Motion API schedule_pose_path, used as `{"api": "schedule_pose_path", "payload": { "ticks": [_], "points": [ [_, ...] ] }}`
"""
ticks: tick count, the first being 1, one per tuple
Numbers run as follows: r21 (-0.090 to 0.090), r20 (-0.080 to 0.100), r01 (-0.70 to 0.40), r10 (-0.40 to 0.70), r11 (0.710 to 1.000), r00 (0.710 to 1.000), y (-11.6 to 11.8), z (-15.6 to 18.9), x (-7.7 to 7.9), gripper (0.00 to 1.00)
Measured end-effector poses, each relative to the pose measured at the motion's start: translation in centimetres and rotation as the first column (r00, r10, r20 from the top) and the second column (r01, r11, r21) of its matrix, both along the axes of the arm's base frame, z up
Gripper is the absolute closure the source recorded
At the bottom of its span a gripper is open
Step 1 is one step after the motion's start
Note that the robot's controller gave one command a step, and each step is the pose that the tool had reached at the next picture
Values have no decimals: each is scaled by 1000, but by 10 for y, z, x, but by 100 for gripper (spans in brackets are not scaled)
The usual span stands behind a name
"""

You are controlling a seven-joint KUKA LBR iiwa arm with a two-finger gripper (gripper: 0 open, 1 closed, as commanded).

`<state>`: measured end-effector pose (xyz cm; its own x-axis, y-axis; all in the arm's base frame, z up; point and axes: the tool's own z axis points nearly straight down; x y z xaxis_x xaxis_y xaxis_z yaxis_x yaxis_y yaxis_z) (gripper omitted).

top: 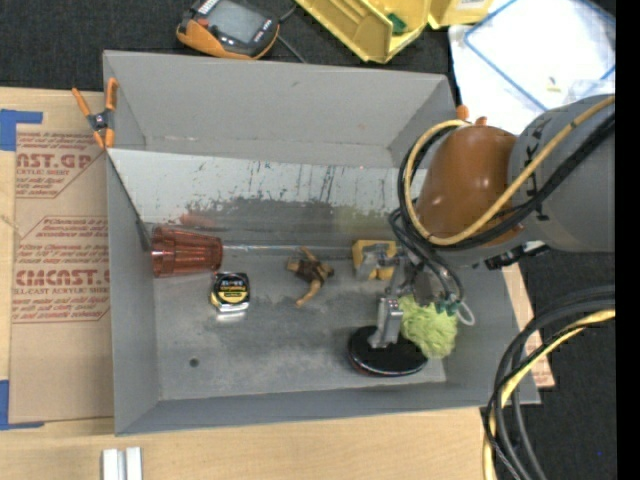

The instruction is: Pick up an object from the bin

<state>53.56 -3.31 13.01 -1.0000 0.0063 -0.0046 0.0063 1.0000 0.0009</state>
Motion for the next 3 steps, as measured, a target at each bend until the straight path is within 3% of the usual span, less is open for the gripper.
{"api": "schedule_pose_path", "payload": {
  "ticks": [1, 2, 3],
  "points": [
    [1, -1, 8, -8, 1000, 1000, -28, 1, -31, 0],
    [0, 2, -28, 28, 1000, 1000, -26, -1, -32, 0],
    [-3, 4, -240, 240, 971, 971, -67, 49, -48, 0]
  ]
}}
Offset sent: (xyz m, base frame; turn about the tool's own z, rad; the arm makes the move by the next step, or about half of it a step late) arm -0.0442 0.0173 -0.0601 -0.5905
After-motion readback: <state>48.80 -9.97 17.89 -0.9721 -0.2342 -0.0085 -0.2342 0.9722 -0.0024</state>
